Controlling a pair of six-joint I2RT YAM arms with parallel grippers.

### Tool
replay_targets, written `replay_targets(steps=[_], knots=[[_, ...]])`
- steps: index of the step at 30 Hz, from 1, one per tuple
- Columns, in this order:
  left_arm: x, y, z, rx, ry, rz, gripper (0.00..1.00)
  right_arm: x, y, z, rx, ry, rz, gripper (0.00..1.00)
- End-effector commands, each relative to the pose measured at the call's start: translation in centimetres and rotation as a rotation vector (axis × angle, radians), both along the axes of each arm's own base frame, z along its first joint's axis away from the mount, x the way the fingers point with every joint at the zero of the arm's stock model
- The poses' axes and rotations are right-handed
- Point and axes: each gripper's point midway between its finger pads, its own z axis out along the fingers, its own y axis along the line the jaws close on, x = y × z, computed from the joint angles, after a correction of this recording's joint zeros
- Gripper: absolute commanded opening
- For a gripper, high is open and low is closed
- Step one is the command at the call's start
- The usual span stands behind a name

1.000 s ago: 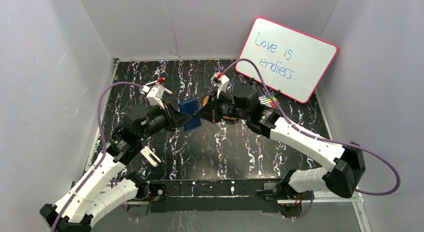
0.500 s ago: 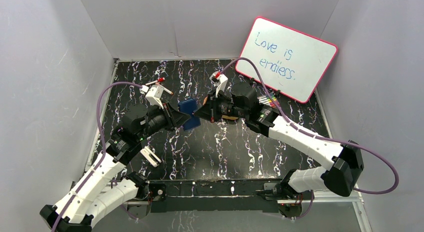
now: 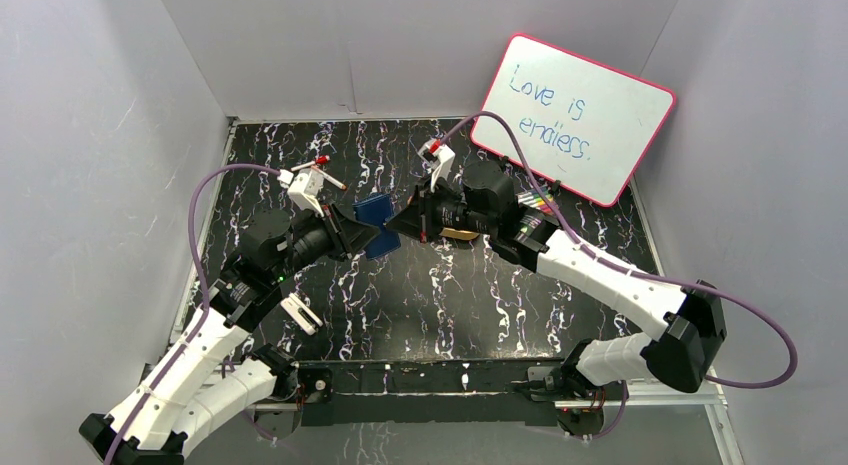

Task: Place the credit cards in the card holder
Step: Close the card holder at the center of the board.

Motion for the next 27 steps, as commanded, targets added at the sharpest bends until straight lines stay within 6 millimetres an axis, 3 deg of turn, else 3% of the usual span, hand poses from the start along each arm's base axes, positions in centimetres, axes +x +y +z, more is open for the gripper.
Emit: replay_targets(steps=[1,27], knots=[[-6.7,-3.4,9.3,-0.243,-0.195,-0.379,0.0,-0.1,2.4,1.6,0.058,-0.043,0.033,0.0],[-7.8,-4.0,10.1,-0.275,-0.206,-0.46,0.0,0.0,4.0,0.6,0.006,-0.025,0.065,0.0]])
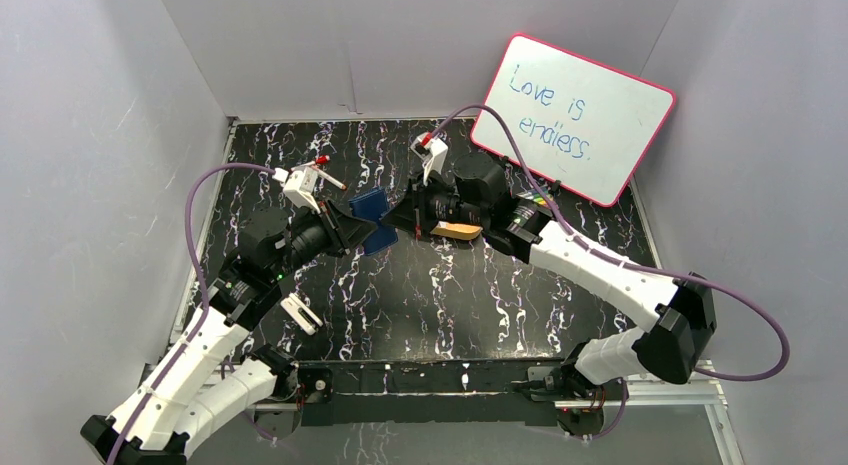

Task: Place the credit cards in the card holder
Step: Close the card holder at the center of the board.

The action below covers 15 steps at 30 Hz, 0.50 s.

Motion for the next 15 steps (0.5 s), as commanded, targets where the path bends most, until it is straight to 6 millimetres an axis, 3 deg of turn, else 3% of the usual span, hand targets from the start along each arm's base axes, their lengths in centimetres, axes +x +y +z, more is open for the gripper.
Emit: replay_targets(steps=[1,9,15], knots=[[-8.6,-4.4,9.8,-0.253,-0.219,-0.495,0.0,-0.7,3.2,0.2,0.028,-0.024,0.061,0.0],[-9.3,-4.4,10.5,-0.277,-0.238,-0.533,0.0,-0.6,3.6,-1.3,-0.027,0.015,0.07,0.0],[-8.6,-4.0,9.9,-0.253,-0.244,-0.476,0.0,-0.6,3.2,-0.8,-0.022,0.001,0.061,0.0]])
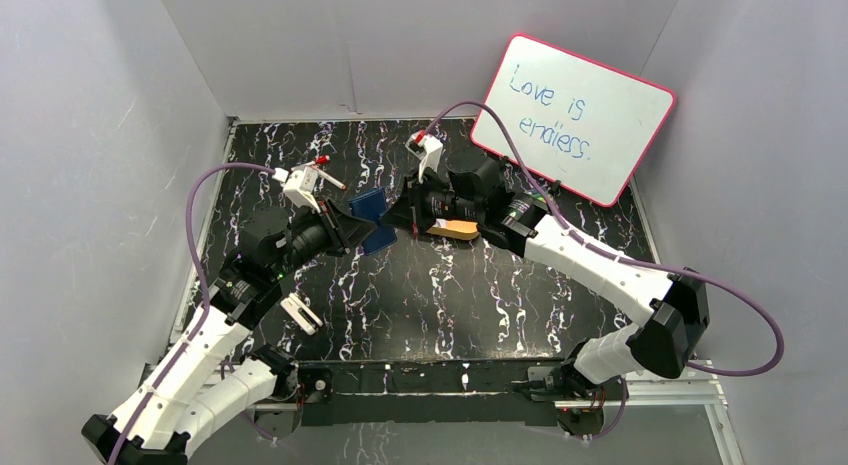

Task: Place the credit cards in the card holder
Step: Close the card holder at the center of the board.

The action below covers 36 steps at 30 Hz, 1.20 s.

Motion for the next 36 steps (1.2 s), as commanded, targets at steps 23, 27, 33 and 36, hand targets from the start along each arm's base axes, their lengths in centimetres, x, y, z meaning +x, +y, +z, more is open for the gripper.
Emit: replay_targets(steps=[23,27,33,36], knots=[[-7.4,-4.0,8.2,-0.229,-0.205,-0.412,0.0,-1.8,2.3,-0.8,0.016,-0.002,0.073,0.0],[-7.2,-4.1,7.9,-0.228,-0.197,-0.41,0.0,-1.9,2.5,-0.9,0.013,0.002,0.079,0.0],[-7.2,-4.2,7.7,-0.233,-0.198,-0.411,0.0,-1.9,2.4,-1.1,0.003,0.008,0.076,0.0],[-7.2,-4.1,7.7,-0.232,-0.202,-0.407,0.0,-2.1,2.4,-1.1,-0.001,0.009,0.079,0.0]])
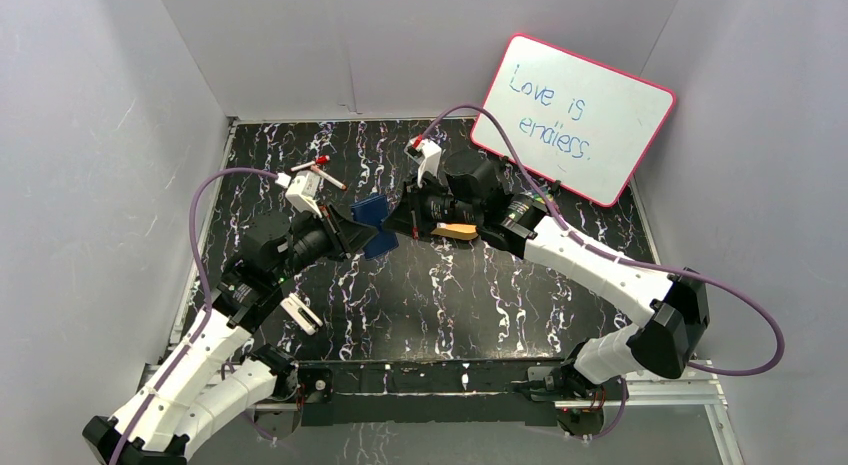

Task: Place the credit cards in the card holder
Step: Close the card holder at the center of the board.

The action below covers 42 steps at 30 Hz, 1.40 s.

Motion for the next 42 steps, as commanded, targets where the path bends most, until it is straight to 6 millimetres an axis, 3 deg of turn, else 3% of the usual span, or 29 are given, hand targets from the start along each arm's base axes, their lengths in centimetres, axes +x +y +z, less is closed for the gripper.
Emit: replay_targets(steps=[1,4,16,23,27,30,42], knots=[[-6.8,-4.1,8.8,-0.234,-0.21,-0.395,0.0,-1.5,2.7,-0.3,0.036,-0.011,0.076,0.0],[-6.6,-4.2,8.5,-0.231,-0.204,-0.393,0.0,-1.7,3.0,-0.3,0.034,-0.005,0.087,0.01],[-4.4,-2.8,6.2,-0.142,-0.186,-0.238,0.0,-3.1,3.0,1.6,0.082,0.004,0.127,0.28],[-3.5,-1.5,5.0,-0.088,-0.169,-0.149,0.0,-4.0,1.0,3.5,0.092,-0.015,0.108,0.41],[-3.6,-1.2,5.0,-0.076,-0.173,-0.142,0.0,-4.0,-0.9,4.5,0.096,-0.06,0.053,0.44],[-3.7,-1.1,5.1,-0.074,-0.176,-0.14,0.0,-3.4,-2.0,4.2,0.078,-0.082,-0.004,0.42],[-3.8,-0.7,5.2,-0.073,-0.172,-0.127,0.0,-3.3,-3.0,4.6,0.092,-0.111,-0.041,0.4]])
